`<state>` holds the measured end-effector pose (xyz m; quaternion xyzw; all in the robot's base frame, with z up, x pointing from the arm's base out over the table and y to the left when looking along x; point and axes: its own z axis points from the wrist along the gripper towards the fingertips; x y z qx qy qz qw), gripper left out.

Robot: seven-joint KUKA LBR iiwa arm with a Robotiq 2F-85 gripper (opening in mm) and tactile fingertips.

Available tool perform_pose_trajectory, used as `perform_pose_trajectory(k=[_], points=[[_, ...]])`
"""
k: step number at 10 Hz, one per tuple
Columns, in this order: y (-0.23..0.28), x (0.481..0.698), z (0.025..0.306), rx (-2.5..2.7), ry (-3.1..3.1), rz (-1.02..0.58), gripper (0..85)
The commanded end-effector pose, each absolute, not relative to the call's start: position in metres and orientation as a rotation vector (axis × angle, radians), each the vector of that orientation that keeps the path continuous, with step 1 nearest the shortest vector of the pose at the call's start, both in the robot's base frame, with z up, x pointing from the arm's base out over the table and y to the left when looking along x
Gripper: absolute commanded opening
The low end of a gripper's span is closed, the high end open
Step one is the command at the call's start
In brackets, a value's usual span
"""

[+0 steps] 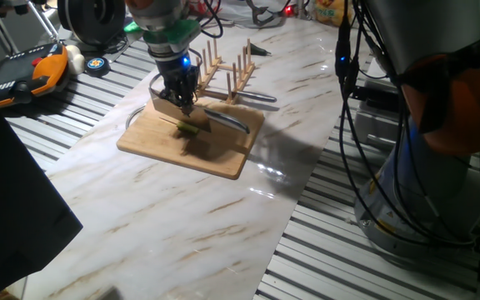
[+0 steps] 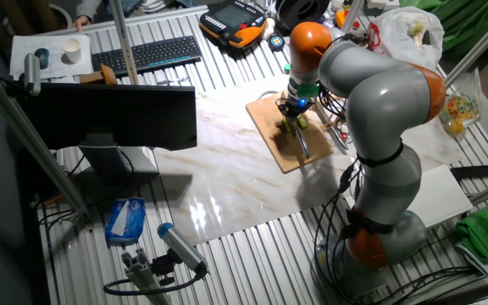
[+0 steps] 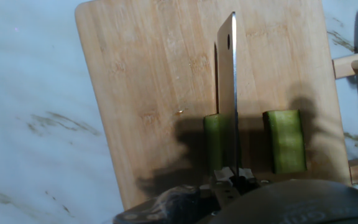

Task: Cut the cucumber into segments

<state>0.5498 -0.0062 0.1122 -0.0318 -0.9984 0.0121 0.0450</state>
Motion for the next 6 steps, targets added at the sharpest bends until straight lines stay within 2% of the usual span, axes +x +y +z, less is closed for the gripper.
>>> perform_pose_trajectory(k=[1,6], points=[[-0.006,0.55,0.1119,-0.089,-3.045,0.035,0.7],[-0.0102,0.5499,0.1101,-0.076,-3.051,0.05,0.7]])
